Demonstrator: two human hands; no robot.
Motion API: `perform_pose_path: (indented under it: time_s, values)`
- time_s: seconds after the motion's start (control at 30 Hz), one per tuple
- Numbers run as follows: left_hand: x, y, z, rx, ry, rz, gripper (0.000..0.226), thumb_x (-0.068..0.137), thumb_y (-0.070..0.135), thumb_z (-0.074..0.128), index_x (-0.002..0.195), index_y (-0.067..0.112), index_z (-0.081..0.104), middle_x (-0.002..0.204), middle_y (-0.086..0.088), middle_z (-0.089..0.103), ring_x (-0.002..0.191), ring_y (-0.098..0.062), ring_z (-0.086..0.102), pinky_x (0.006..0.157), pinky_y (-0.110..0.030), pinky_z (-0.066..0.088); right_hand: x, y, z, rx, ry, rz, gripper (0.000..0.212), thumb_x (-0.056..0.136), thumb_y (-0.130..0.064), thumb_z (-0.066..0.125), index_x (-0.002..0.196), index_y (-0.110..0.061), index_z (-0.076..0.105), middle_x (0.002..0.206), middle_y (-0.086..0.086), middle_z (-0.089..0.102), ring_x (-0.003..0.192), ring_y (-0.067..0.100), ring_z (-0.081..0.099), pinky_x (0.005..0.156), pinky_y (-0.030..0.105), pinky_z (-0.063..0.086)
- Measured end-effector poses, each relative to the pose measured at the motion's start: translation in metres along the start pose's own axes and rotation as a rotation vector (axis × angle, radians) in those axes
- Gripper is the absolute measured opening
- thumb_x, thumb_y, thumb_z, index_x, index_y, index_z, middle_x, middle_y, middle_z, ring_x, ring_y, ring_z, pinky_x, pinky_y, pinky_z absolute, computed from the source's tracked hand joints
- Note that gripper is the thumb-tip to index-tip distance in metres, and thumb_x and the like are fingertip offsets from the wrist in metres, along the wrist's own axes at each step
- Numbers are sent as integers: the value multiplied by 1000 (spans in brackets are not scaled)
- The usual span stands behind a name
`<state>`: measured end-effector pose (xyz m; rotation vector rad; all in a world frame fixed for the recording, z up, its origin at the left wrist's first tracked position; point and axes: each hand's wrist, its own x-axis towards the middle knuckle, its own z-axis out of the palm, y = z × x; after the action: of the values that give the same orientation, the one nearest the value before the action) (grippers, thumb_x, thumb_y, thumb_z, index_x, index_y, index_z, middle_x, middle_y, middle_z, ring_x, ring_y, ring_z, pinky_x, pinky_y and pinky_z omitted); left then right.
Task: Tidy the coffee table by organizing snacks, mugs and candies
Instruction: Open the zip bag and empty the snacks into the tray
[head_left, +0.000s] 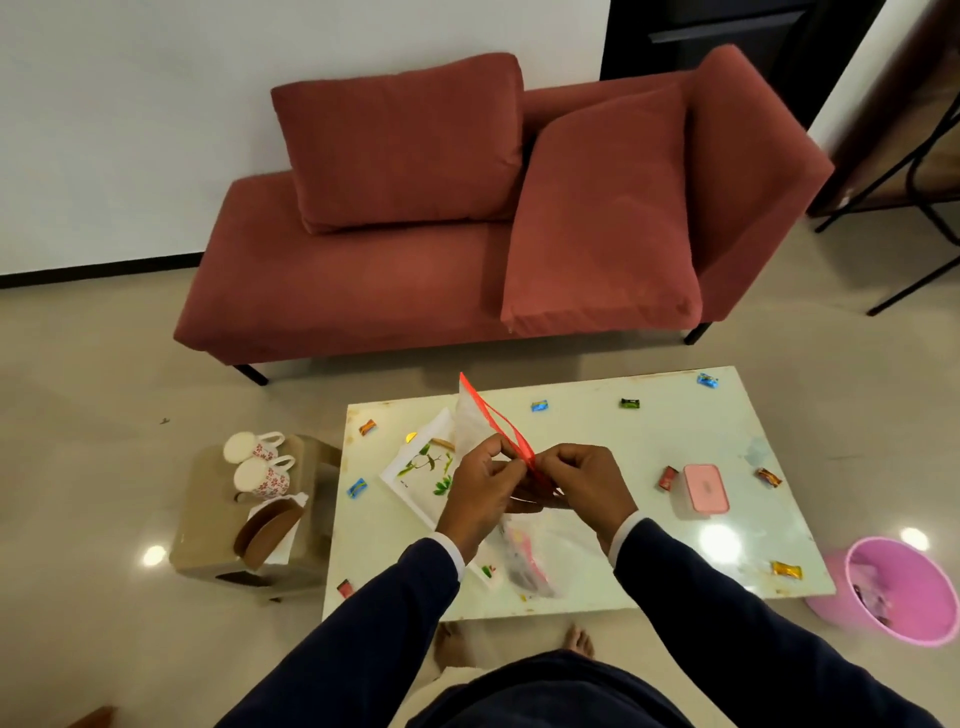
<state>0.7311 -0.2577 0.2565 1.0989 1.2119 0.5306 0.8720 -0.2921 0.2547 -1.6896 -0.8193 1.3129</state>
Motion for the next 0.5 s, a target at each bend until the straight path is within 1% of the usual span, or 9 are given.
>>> perform_pose_path:
  time_s: [0.07,0.1,0.17,0.2,0.23,0.3,0.37,0.43,0.5]
  values:
    - [1,1,-3,-43,33,-23,16,104,17,53,94,9,63,87,-16,78,82,-33,78,77,-47,65,1,-1,5,-120,3,-88,21,94,-13,64,78,-12,78,74,2,75,72,16,71,70,27,60]
    - [2,1,-6,-71,48,-34,18,104,21,55,94,8,63,86,-17,78,81,-34,78,77,-48,65,1,-2,7,-171,-7,-128,19,95,-15,64,82,-14,78,76,1,76,73,14,72,71,22,60]
    - [4,2,-11,-87,55,-56,23,102,28,61,96,6,64,87,-17,78,82,-33,78,78,-49,65,3,-3,10,-261,-31,-186,14,94,-17,66,86,-17,78,77,-4,75,73,8,71,67,13,55]
    - [5,2,-14,-77,43,-65,23,102,28,61,97,6,63,89,-16,78,83,-33,78,78,-49,65,4,-3,10,-296,-41,-197,12,93,-17,67,87,-17,77,78,-4,75,73,8,70,67,12,54]
    - [6,1,-17,-68,22,-72,22,103,27,60,100,6,63,91,-16,78,84,-33,78,79,-48,65,6,-2,10,-320,-48,-197,10,93,-17,68,88,-16,77,79,-3,75,74,9,71,67,13,55]
    - [8,-1,-23,-67,-38,-76,21,104,24,58,108,4,63,94,-18,78,86,-35,78,78,-47,64,14,-3,8,-321,-60,-168,7,92,-17,69,89,-14,75,82,0,75,75,14,73,67,22,60]
    - [11,-4,-32,-67,-52,-78,18,104,19,56,111,4,63,91,-21,78,82,-39,78,74,-45,65,26,-6,1,-220,-83,-93,5,93,-12,68,89,-12,71,85,6,75,72,17,76,62,29,62]
    - [16,-7,-47,-43,20,-90,15,103,12,52,105,5,65,82,-23,77,73,-40,77,68,-47,65,45,-10,-14,-171,-60,-63,8,95,-4,64,89,-10,66,86,13,75,67,22,74,56,33,62]
    - [21,-9,-69,1,123,-119,16,102,6,49,93,3,62,74,-25,74,64,-40,74,64,-49,65,65,-11,-39,-288,37,-109,12,95,-1,59,91,-11,64,86,15,74,62,22,68,52,29,59]
